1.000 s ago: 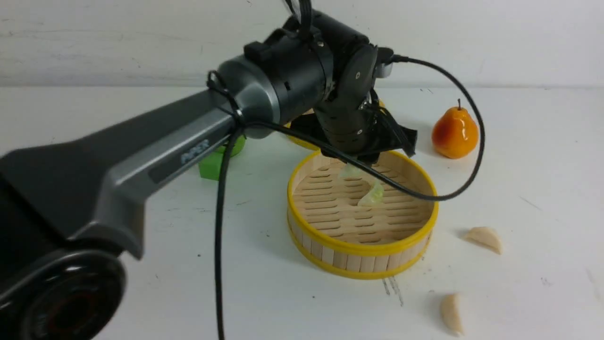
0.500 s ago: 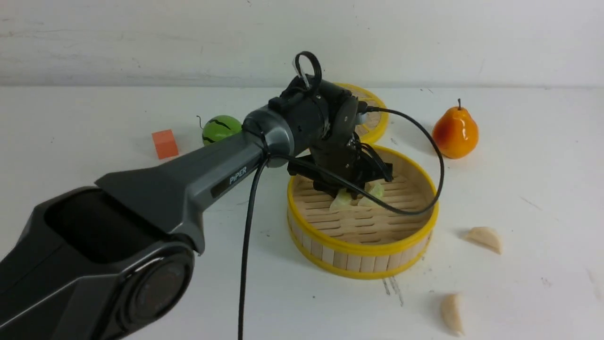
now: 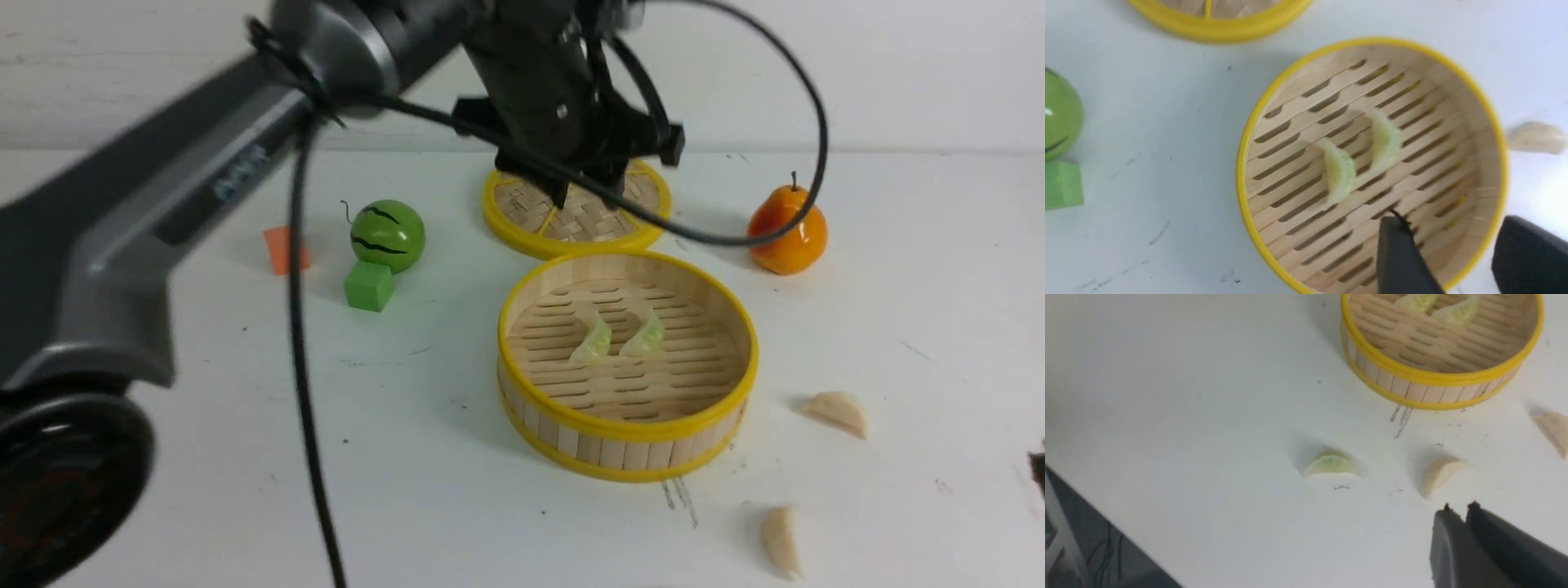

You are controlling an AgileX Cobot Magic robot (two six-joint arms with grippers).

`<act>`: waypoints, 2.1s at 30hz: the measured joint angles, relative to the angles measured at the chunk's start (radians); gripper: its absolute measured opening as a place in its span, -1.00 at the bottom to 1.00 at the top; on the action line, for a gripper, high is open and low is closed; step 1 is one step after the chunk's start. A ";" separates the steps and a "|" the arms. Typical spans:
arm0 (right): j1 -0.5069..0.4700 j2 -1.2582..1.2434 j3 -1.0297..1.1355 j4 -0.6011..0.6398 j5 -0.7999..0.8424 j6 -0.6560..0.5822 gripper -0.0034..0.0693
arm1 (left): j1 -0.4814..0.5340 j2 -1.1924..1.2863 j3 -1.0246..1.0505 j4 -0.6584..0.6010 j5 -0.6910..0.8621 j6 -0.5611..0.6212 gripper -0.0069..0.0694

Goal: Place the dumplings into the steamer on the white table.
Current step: 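Reach for and grasp a dumpling lying on the table beside the steamer, then place the dumpling in the bamboo steamer basket with the right gripper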

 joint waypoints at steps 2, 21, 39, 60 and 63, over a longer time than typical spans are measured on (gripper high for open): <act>0.000 0.055 -0.020 0.037 0.018 -0.044 -0.90 | 0.000 -0.063 0.003 -0.009 0.007 0.011 -0.25; 0.259 0.550 -0.085 0.004 0.018 -0.386 -0.62 | 0.000 -0.866 1.024 -0.007 -0.086 0.021 -0.86; 0.259 1.047 -0.086 -0.016 -0.287 -0.959 0.55 | 0.000 -1.129 1.371 -0.060 -0.155 0.021 -0.86; 0.259 0.995 -0.433 -0.108 -0.176 -0.282 -0.34 | 0.000 -1.366 1.451 0.032 -0.152 -0.013 -0.86; 0.259 1.033 -0.540 -0.155 -0.191 -0.058 -0.34 | 0.000 -1.438 1.534 0.042 -0.185 -0.034 -0.86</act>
